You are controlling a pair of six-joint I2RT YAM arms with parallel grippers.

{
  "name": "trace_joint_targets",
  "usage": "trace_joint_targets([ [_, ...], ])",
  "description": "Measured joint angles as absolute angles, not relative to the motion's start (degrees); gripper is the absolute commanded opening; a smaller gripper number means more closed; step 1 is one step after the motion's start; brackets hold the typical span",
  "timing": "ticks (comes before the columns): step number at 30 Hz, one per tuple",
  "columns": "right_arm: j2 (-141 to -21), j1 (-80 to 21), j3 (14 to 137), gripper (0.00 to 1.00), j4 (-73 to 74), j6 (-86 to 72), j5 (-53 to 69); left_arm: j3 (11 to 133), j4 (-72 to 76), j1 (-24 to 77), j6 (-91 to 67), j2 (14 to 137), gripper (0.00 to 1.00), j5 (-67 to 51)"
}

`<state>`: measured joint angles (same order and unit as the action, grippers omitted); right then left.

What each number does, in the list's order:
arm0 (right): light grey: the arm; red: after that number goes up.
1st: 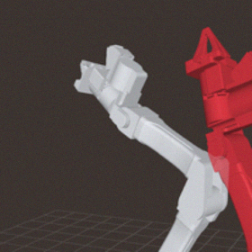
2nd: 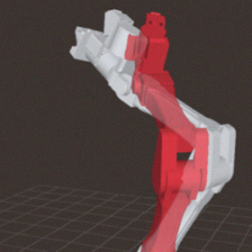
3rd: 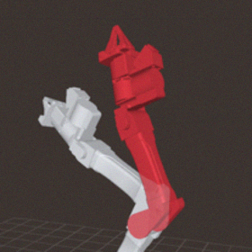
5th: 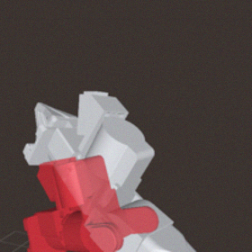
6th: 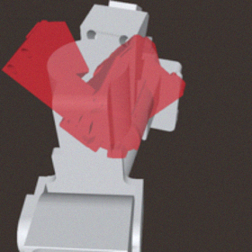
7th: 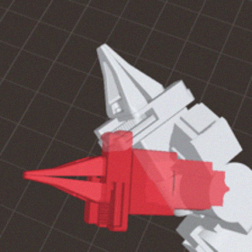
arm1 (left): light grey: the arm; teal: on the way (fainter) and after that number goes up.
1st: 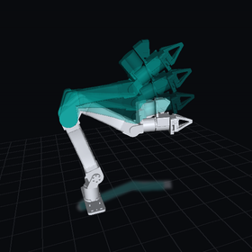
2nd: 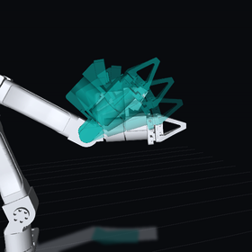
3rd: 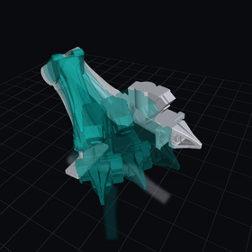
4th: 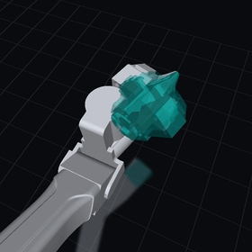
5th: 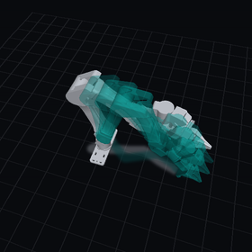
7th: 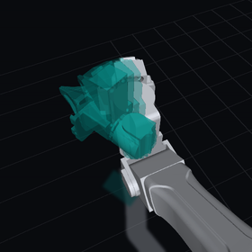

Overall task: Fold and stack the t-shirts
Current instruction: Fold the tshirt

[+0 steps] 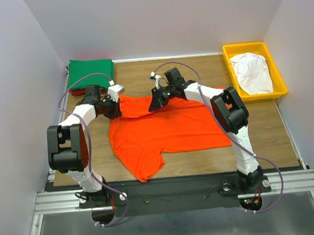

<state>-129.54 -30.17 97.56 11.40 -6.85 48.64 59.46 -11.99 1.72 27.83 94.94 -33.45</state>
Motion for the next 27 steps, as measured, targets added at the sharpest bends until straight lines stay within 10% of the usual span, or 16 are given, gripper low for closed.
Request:
trace_joint_targets([
  [5,-128.0,-31.3,90.9,0.20,11.1,-4.7,50.8,55.9,-14.1,1.6,34.7,93.9,0.37,-33.6],
  [12,-126.1,-32.6,84.0,0.36,11.5,-2.5,53.2,52.0,-19.4,0.7,44.4,86.4,0.48,-36.1],
  [27,-113.6,-18.0,83.7,0.40,13.5,0.5,45.8,66.5,-15.0,4.3,35.5,98.3,0.48,-40.8],
])
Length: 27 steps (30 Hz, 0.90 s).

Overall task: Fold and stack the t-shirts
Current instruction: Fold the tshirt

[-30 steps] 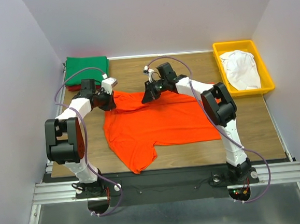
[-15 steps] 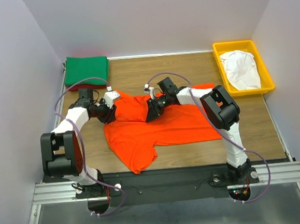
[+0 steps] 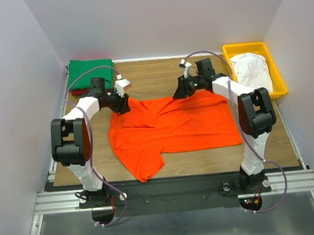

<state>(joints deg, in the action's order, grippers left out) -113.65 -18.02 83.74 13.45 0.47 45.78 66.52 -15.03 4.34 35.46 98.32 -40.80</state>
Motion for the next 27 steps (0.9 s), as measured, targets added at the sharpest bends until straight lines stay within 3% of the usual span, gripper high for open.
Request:
trace_joint_targets([
  [7,-114.8,-14.7,83.9,0.38,16.1,4.4,32.9,70.2,-15.8,5.8,32.1,106.0,0.36,-37.5],
  [19,-115.7,-12.1,83.9,0.37,21.6,10.8,20.7,66.1,-31.3,6.3,42.7,103.7,0.29,-35.2],
  [22,-115.7,-11.3,83.9,0.37,23.6,12.3,19.9,65.1,-35.6,6.3,45.1,101.7,0.29,-34.4],
  [27,-115.7,-11.2,83.9,0.37,27.4,14.7,19.8,65.4,-39.7,6.3,48.6,95.2,0.39,-34.5],
])
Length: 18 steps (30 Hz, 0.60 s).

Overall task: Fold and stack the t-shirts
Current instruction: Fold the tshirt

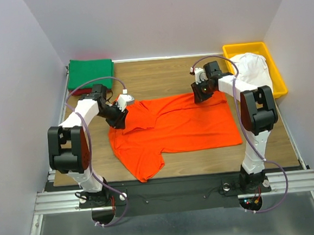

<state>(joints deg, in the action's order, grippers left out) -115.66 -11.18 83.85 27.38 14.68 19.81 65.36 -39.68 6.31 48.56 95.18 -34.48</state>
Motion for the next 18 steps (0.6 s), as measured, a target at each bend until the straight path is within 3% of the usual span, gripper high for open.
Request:
trace_joint_targets([
  [5,-115.7,-11.0,83.9,0.34,30.9,16.9,19.7,68.8,-36.1,6.4,44.8,92.8,0.45,-35.2],
  [10,-115.7,-10.6,83.9,0.34,34.3,18.8,19.8,71.5,-27.0,7.7,35.7,94.2,0.46,-32.9],
  [18,-115.6,-6.3,88.9,0.37,38.0,18.8,21.7,79.2,-10.8,10.3,23.4,107.6,0.46,-23.9],
])
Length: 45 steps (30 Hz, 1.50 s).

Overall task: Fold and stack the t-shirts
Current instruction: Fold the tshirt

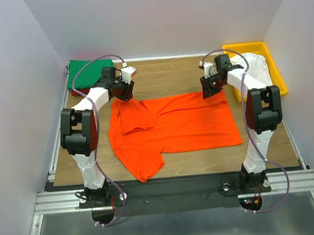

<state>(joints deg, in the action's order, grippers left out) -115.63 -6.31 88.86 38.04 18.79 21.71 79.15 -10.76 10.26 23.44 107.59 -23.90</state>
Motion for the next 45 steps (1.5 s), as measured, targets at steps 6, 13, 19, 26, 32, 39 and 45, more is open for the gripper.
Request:
trace_joint_targets([
  [6,-117.0,-2.7,96.2,0.39,37.0,18.2,22.1,79.7,-8.9,10.3,21.1,113.2,0.45,-17.6],
  [13,-123.3,-2.7,95.3,0.42,36.1,18.5,19.0,76.8,-8.4,10.1,20.6,113.5,0.45,-11.8],
  [19,-123.1,-2.7,94.0,0.50,34.0,19.3,15.0,76.6,-7.8,9.2,19.1,113.8,0.45,-8.0],
  [26,-124.9,-2.9,96.7,0.62,31.6,18.1,11.5,86.3,-9.2,7.4,17.8,120.4,0.47,-6.5],
  [32,-126.1,-2.9,98.7,0.63,30.7,17.2,12.2,93.3,-12.3,7.4,17.8,123.9,0.49,-7.1],
  [39,-120.0,-2.6,95.5,0.67,31.0,16.8,16.0,91.8,-14.0,7.3,18.6,120.3,0.56,-11.9],
  [45,-106.6,-2.6,87.8,0.76,31.4,20.8,19.2,81.8,-15.8,6.9,23.4,102.4,0.63,-20.4],
])
